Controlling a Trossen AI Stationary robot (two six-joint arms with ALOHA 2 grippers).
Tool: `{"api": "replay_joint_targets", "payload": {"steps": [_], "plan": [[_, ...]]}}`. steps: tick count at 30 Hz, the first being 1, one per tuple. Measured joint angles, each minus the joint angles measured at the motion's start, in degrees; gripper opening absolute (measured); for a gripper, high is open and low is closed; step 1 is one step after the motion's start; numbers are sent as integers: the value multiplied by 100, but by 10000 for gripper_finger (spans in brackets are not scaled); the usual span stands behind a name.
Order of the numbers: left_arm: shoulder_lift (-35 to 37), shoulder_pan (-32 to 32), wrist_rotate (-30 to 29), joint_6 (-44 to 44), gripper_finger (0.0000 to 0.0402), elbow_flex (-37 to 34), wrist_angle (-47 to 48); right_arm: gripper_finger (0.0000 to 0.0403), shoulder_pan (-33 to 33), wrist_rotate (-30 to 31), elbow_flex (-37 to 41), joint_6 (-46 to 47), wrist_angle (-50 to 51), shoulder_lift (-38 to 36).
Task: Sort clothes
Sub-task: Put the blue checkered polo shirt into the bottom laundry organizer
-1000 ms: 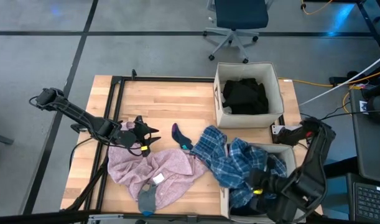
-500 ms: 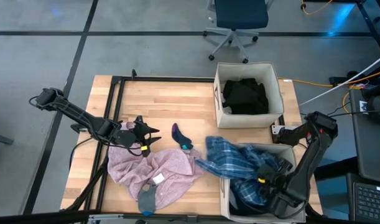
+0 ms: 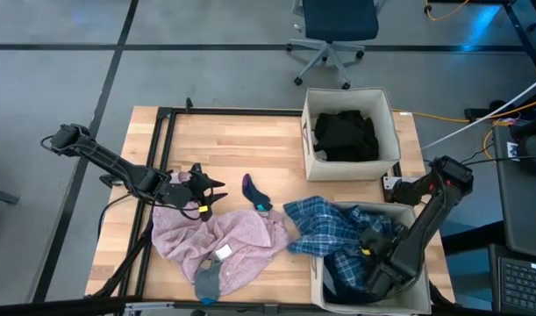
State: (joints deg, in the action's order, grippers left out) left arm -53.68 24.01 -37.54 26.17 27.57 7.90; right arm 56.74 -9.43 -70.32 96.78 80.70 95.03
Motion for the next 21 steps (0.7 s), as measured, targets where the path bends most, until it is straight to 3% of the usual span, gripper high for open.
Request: {"api": "replay_joint_targets", "payload": {"steps": [6,12,15,21], "plan": [[0,0,-1,0,150,1,2,221,-413,-271,-1411,-769,869,1],[-1,0,0,0,150,0,35,238,-717,80,-2893,-1175,916,-2],[0,0,0,0,150,1,50,239,-815,1030,-3447,-1375,907,-3],[1,0,0,0,150,0,50,239,-1060,3827,-3825,-2479,32,-4]]}}
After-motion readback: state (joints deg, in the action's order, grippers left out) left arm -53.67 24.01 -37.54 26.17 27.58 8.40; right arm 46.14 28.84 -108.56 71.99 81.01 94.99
